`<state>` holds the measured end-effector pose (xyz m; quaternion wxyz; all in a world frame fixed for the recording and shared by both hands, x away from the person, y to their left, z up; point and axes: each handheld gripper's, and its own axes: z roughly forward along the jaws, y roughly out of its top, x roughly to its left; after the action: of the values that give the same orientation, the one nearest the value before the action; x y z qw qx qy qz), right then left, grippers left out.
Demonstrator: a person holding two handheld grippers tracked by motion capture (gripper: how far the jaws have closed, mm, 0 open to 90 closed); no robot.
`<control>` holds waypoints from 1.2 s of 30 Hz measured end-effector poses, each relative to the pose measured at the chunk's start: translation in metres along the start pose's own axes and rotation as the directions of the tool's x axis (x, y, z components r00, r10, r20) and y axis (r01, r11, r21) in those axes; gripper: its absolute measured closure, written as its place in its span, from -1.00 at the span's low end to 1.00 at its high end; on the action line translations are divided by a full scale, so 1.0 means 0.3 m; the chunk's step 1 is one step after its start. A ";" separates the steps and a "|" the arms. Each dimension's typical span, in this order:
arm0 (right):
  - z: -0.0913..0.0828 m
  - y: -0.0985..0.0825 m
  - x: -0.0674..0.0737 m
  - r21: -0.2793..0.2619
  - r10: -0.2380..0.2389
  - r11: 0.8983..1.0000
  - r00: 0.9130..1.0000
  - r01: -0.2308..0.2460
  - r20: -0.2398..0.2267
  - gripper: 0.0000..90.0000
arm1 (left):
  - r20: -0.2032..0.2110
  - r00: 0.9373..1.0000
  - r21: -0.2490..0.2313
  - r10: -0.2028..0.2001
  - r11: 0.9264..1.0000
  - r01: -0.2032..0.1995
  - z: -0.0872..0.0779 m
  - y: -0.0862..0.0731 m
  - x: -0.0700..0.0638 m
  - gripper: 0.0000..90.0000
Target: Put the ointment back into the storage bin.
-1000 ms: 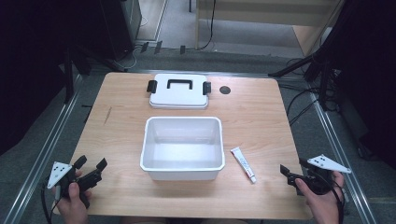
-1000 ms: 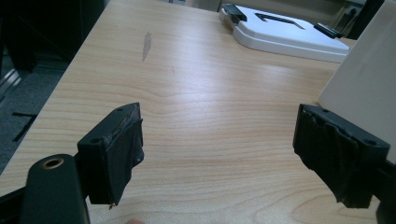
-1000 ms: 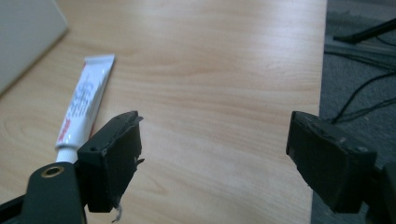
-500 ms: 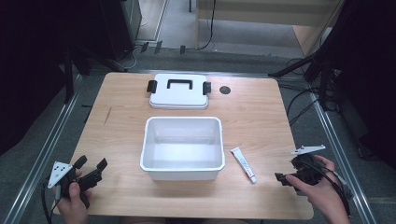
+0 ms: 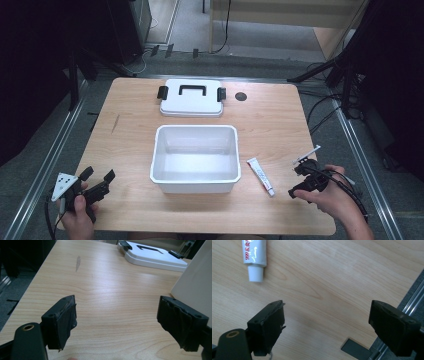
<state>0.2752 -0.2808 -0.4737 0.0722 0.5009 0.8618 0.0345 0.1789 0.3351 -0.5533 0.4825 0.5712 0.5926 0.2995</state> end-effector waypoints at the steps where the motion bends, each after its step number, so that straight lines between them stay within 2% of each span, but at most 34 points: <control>1: 0.002 0.006 0.009 0.011 -0.006 1.000 1.000 0.006 0.002 -0.70 | 0.000 1.000 0.002 0.001 1.000 -0.001 0.000 0.000 0.000 -0.63; 6: 0.009 0.031 0.036 0.031 -0.022 0.999 1.000 0.021 0.005 -0.67 | 0.001 1.000 0.002 0.000 1.000 0.000 0.000 0.000 0.001 -0.63; 14: 0.012 0.081 0.087 0.038 -0.049 0.998 0.998 0.050 -0.024 -0.42 | 0.003 1.000 0.012 0.003 1.000 -0.003 0.001 0.002 0.002 -0.63; 15: 0.015 0.093 0.102 0.043 -0.056 0.997 0.998 0.057 -0.031 -0.33 | 0.003 1.000 0.013 0.003 1.000 -0.003 0.001 0.002 0.002 -0.63; 19: 0.023 0.118 0.125 0.042 -0.057 0.997 0.997 0.059 -0.047 -0.23 | 0.003 1.000 0.012 0.002 1.000 -0.002 0.002 0.002 0.002 -0.63; 23: 0.033 0.141 0.148 0.043 -0.051 0.998 0.995 0.054 -0.084 -0.18 | 0.004 1.000 0.014 0.002 1.000 -0.003 0.002 0.002 0.003 -0.63; 26: 0.042 0.157 0.160 0.049 -0.055 0.997 0.995 0.059 -0.079 -0.10 | 0.005 1.000 0.015 0.005 1.000 -0.005 0.002 0.002 0.003 -0.63; 32: 0.059 0.187 0.175 0.050 -0.021 0.998 0.993 0.027 -0.118 0.02 | 0.005 1.000 0.016 0.003 1.000 -0.003 0.002 0.002 0.003 -0.63; 36: 0.077 0.207 0.193 0.061 -0.012 0.998 0.994 0.018 -0.106 0.10 | 0.006 1.000 0.016 0.002 1.000 -0.002 0.003 0.002 0.003 -0.63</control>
<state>0.3040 -0.1999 -0.4935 0.0114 0.4939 0.8688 0.0335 0.1801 0.3359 -0.5532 0.4792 0.5767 0.5930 0.2936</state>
